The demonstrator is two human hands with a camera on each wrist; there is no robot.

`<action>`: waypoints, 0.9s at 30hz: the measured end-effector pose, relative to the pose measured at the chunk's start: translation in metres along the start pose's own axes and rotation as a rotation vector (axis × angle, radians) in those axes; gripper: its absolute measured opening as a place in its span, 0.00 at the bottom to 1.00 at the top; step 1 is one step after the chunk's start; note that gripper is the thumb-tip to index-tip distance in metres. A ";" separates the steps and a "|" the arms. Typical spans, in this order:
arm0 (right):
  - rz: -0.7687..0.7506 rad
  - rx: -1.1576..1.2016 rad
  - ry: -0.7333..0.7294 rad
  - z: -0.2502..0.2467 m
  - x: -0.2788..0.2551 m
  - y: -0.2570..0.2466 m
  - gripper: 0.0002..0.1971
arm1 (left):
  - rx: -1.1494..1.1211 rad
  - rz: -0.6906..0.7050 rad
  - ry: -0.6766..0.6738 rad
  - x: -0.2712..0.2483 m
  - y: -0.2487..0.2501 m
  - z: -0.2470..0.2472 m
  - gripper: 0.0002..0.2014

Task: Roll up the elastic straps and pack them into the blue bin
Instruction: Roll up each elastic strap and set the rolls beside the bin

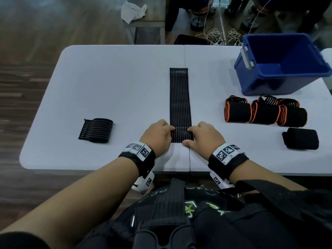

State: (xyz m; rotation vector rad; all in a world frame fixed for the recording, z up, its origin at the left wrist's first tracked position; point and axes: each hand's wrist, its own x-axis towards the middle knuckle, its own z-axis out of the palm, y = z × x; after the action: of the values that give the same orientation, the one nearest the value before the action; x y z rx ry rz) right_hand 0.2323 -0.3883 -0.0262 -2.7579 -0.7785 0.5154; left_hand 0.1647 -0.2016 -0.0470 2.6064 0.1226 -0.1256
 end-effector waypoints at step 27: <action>0.227 0.451 0.045 0.003 0.022 0.004 0.13 | -0.326 -0.269 0.077 0.010 0.009 -0.003 0.06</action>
State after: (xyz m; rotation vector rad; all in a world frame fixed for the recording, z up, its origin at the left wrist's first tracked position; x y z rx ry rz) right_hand 0.2506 -0.3791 -0.0358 -2.4306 -0.2897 0.5857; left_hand 0.1755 -0.2076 -0.0408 2.2583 0.4808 -0.0912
